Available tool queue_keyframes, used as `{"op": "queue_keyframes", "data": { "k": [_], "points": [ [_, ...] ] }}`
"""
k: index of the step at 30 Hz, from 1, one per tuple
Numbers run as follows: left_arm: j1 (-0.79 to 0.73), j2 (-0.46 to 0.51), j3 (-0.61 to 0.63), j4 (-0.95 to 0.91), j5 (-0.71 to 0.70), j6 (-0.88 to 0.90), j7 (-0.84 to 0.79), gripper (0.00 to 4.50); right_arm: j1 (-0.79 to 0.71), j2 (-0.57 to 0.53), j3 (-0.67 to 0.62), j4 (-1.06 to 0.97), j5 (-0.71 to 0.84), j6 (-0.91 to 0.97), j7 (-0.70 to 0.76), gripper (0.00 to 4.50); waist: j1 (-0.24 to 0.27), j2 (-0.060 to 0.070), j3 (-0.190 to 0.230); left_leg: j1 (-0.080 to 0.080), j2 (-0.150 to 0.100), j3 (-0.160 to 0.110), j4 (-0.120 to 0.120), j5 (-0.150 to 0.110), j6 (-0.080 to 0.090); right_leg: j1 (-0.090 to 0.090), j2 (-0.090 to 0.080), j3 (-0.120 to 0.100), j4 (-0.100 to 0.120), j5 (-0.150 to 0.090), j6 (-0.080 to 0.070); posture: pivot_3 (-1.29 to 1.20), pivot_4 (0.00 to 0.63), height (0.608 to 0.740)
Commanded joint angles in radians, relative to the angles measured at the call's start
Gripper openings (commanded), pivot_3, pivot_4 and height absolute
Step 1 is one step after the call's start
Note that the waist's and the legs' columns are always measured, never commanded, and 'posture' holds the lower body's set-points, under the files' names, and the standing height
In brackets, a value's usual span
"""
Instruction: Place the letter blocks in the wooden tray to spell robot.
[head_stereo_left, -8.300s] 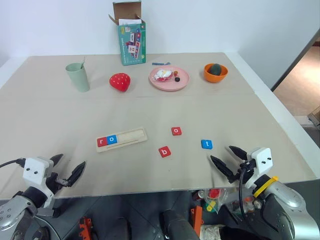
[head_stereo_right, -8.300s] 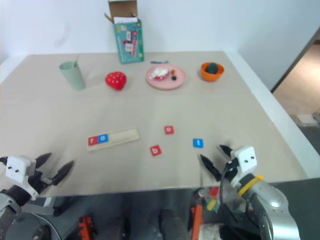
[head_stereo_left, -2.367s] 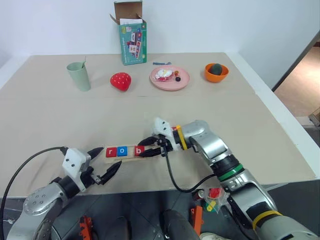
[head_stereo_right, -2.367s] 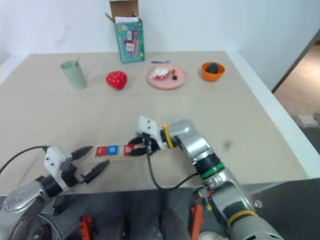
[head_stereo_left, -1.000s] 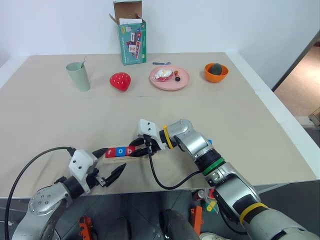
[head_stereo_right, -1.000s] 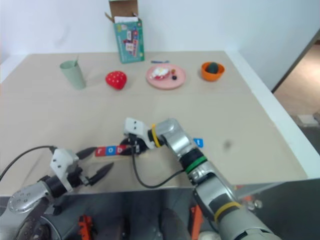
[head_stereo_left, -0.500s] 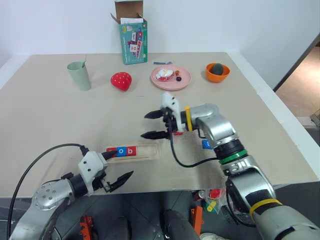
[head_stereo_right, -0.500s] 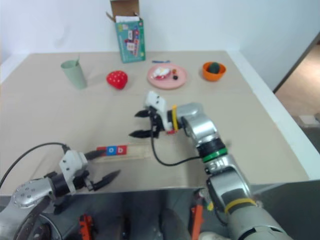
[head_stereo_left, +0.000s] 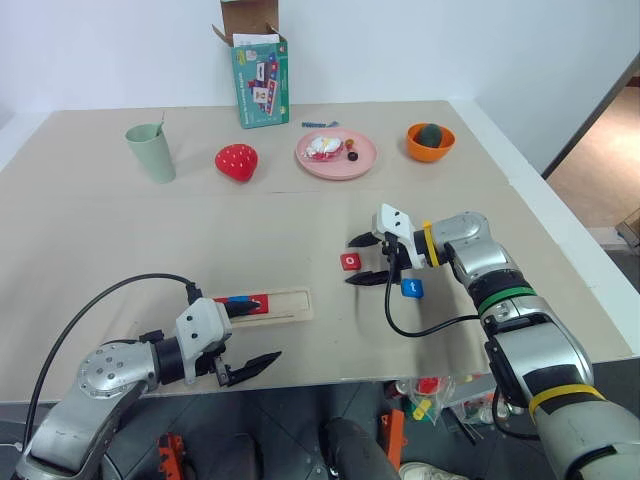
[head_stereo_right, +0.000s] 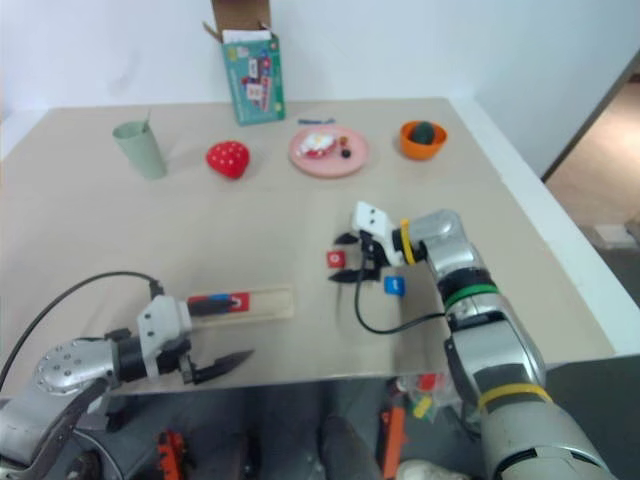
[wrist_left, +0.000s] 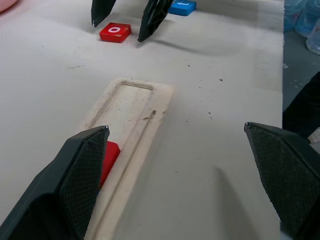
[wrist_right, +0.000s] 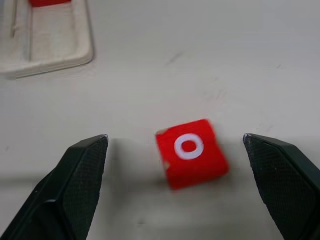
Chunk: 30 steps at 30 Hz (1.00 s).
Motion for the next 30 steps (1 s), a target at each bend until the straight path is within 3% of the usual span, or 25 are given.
{"op": "queue_keyframes", "data": {
  "k": [1,17,26,30],
  "points": [
    [0.008,0.006,-0.007,-0.032,0.003,-0.002,0.004,4.5,-0.049,0.02,-0.028,0.039,-0.002,-0.04,-0.021,4.23,0.0,0.0,0.0,0.0,0.0,0.0,0.0,0.0,0.0,0.0,0.0,0.0,0.0,0.0,0.0,0.0,0.15,0.74],
    [0.034,0.011,-0.012,-0.045,0.011,0.001,0.024,4.5,-0.037,0.03,-0.027,0.086,-0.015,-0.054,0.021,4.23,0.0,0.0,0.0,0.0,0.0,0.0,0.0,0.0,0.0,0.001,0.0,0.0,0.0,0.0,0.0,0.0,0.15,0.74],
    [0.019,0.009,-0.025,-0.015,0.025,-0.012,0.017,4.5,0.053,0.005,-0.006,-0.09,0.017,0.076,0.172,4.23,0.0,0.0,0.0,0.0,0.0,-0.001,0.0,0.0,0.0,0.001,0.0,-0.001,0.0,0.0,0.0,0.0,0.15,0.74],
    [0.013,0.005,-0.031,-0.007,0.029,-0.013,0.013,4.5,0.128,-0.002,-0.008,-0.219,0.033,0.123,0.158,4.23,0.001,0.001,0.0,0.001,0.0,-0.002,0.0,0.0,0.0,0.002,0.0,-0.001,0.0,0.0,0.0,0.0,0.15,0.74]
  ]
}}
